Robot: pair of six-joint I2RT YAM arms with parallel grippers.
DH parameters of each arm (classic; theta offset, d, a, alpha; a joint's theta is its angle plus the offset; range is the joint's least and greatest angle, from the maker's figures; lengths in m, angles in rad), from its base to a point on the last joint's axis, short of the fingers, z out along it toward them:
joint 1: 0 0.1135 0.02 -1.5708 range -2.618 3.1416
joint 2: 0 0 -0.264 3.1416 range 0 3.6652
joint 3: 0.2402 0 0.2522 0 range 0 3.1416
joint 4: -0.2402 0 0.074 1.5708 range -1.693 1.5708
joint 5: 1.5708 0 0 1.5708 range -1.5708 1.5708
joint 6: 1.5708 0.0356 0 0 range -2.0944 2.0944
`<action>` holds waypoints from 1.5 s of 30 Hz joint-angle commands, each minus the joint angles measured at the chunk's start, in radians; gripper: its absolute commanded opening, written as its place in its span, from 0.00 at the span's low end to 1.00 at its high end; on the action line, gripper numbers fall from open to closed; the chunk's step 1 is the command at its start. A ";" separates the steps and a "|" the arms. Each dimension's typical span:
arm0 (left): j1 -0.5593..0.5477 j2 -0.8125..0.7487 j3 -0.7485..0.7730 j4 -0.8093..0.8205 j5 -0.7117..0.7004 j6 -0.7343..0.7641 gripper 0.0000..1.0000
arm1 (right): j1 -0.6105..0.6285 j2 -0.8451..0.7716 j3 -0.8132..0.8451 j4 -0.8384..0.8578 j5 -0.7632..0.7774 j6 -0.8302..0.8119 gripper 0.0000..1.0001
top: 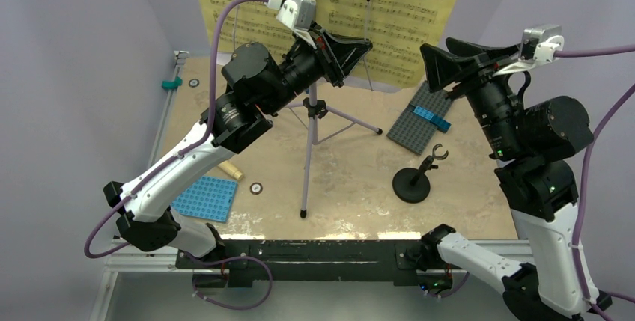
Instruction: Pack up the instrument practice props
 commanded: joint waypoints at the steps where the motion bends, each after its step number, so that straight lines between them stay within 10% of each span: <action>1: 0.003 -0.009 0.016 0.051 0.024 -0.008 0.00 | -0.004 0.018 0.001 0.024 0.003 -0.004 0.63; 10: 0.002 -0.008 0.013 0.050 0.024 -0.012 0.00 | -0.003 0.081 0.068 0.003 -0.014 -0.015 0.60; 24: 0.002 -0.012 0.008 0.050 0.045 -0.013 0.00 | -0.004 0.039 0.044 0.001 0.013 -0.018 0.00; 45: 0.003 -0.007 -0.019 0.137 0.003 -0.011 0.00 | -0.004 -0.323 -0.194 -0.075 -0.088 0.005 0.00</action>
